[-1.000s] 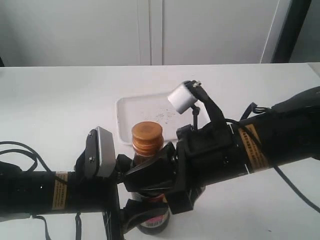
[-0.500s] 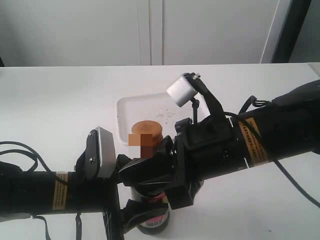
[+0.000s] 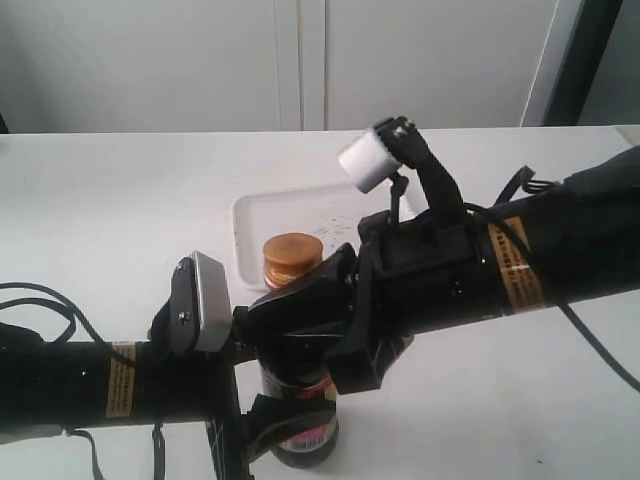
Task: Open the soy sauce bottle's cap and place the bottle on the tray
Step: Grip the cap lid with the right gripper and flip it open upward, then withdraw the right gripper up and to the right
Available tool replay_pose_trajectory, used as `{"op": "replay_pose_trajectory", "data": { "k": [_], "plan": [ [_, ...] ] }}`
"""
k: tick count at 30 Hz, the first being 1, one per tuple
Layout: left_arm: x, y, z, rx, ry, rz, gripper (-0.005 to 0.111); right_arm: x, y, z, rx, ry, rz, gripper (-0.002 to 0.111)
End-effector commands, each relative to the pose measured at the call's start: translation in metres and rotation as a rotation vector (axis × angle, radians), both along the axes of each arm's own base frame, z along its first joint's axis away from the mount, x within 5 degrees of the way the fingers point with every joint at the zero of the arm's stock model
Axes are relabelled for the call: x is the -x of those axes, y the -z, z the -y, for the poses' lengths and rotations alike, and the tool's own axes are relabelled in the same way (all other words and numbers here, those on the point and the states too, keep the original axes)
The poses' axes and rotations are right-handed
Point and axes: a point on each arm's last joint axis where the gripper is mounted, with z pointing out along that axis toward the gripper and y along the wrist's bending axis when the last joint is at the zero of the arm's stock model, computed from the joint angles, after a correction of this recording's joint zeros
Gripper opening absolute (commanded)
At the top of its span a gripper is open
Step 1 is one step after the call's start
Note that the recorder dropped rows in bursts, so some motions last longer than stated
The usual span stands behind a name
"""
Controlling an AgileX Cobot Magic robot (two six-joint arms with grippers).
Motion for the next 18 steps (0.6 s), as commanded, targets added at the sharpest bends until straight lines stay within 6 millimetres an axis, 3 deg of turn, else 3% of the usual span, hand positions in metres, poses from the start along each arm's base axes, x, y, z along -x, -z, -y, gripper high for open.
{"op": "replay_pose_trajectory", "data": {
  "k": [1, 11, 18],
  "plan": [
    [0.004, -0.002, 0.001, -0.002, 0.047, 0.035, 0.0, -0.014, -0.01, 0.0, 0.012, 0.098, 0.067, 0.0],
    [0.004, -0.002, 0.001, -0.004, 0.051, 0.046, 0.0, -0.053, -0.046, 0.006, 0.056, 0.387, 0.3, 0.0],
    [0.004, -0.002, 0.001, -0.004, 0.052, 0.05, 0.0, -0.06, -0.056, 0.008, 0.064, 0.442, 0.358, 0.0]
  ]
}}
